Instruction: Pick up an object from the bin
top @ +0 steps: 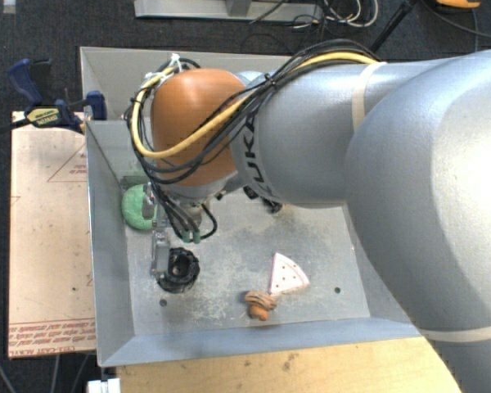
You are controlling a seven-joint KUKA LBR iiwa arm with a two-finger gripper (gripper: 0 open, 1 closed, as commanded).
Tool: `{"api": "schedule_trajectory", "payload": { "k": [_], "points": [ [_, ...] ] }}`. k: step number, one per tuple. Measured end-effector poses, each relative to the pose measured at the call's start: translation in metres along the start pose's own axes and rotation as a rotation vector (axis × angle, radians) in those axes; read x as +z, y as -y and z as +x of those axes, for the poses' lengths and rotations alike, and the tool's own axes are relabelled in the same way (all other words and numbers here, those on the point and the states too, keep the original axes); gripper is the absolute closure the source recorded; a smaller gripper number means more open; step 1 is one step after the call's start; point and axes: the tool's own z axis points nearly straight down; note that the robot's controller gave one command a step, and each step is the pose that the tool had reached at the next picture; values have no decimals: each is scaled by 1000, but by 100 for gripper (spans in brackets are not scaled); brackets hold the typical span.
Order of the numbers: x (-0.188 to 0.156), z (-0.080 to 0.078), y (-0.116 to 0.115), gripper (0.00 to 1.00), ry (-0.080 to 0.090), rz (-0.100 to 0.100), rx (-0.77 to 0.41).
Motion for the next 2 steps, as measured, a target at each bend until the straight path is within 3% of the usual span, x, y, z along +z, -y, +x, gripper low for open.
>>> {"api": "schedule_trajectory", "payload": {
  "k": [1, 2],
  "points": [
    [-5, -2, 1, 0, 7, -2, 4],
    [48, 51, 41, 0, 11, -4, -2]
  ]
}}
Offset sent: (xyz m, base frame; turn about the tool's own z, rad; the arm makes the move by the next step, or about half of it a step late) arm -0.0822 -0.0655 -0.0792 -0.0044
